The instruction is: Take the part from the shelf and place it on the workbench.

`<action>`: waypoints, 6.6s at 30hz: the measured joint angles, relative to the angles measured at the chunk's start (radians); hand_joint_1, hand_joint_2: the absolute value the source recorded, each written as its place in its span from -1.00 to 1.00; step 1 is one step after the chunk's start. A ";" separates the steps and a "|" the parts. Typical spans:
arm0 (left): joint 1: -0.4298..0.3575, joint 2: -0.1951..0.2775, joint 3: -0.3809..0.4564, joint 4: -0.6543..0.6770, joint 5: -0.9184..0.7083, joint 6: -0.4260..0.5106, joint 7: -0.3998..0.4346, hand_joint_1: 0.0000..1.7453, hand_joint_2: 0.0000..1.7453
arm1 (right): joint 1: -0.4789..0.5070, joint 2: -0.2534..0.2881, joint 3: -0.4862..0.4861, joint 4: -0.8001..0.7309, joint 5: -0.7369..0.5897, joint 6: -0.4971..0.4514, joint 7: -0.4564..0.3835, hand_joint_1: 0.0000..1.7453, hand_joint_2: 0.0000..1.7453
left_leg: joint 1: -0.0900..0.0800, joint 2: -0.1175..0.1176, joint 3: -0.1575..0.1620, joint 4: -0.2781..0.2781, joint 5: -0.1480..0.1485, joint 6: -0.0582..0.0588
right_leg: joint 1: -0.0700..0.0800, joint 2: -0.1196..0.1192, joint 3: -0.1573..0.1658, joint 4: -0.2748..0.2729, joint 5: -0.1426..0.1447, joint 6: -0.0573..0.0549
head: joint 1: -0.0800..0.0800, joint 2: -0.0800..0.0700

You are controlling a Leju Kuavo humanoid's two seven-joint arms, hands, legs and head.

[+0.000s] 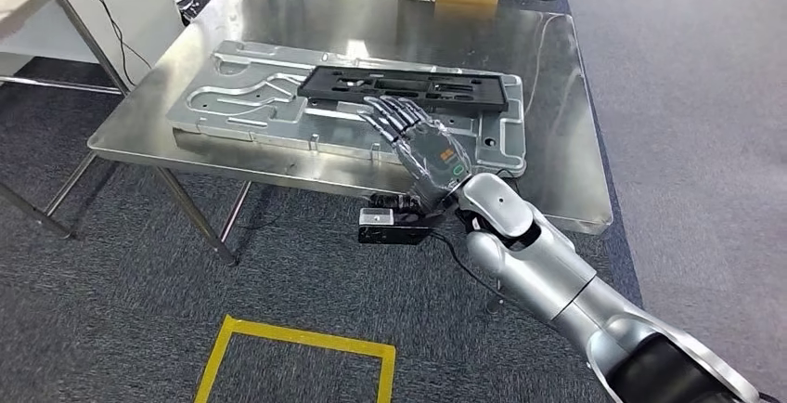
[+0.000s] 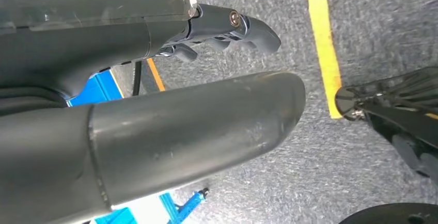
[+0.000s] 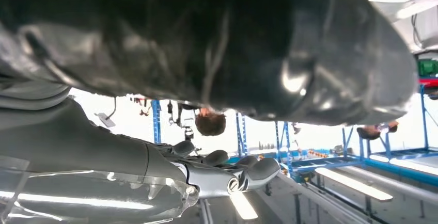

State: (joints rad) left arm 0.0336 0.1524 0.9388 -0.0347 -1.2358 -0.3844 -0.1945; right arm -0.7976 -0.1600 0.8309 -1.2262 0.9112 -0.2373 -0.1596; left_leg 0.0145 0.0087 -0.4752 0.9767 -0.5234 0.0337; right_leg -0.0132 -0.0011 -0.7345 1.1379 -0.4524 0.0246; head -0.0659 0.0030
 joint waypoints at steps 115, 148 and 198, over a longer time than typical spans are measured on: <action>-0.075 -0.232 -0.039 -0.134 -0.093 0.361 0.290 -1.00 -1.00 | 0.782 0.113 -0.918 1.033 -0.547 0.106 0.085 -1.00 1.00 | -0.003 -0.001 -0.182 0.242 -0.029 -0.045 | 0.004 -0.070 0.194 -0.102 -0.071 -0.050 | -0.002 0.000; -0.081 -0.253 -0.016 -0.134 -0.088 0.378 0.327 -1.00 -1.00 | 0.781 0.157 -0.999 1.043 -0.536 0.148 0.048 -1.00 -1.00 | -0.016 -0.005 -0.091 0.084 0.023 -0.028 | 0.011 -0.023 0.181 -0.090 -0.066 -0.051 | -0.001 0.000; -0.086 -0.265 0.026 -0.136 -0.068 0.379 0.343 -1.00 -1.00 | 0.783 0.163 -0.998 1.048 -0.505 0.165 0.042 -1.00 -1.00 | -0.020 -0.019 -0.012 0.022 -0.008 -0.008 | -0.007 0.003 0.138 -0.064 -0.031 -0.011 | 0.001 0.000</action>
State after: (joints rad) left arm -0.0524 -0.1125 0.9651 -0.1710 -1.3037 -0.0053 0.1488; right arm -0.0150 0.0029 -0.1671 -0.1780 0.4067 -0.0726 -0.1172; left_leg -0.0059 -0.0103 -0.4874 0.9992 -0.5310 0.0261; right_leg -0.0199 0.0016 -0.5964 1.0743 -0.4837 0.0138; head -0.0653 0.0029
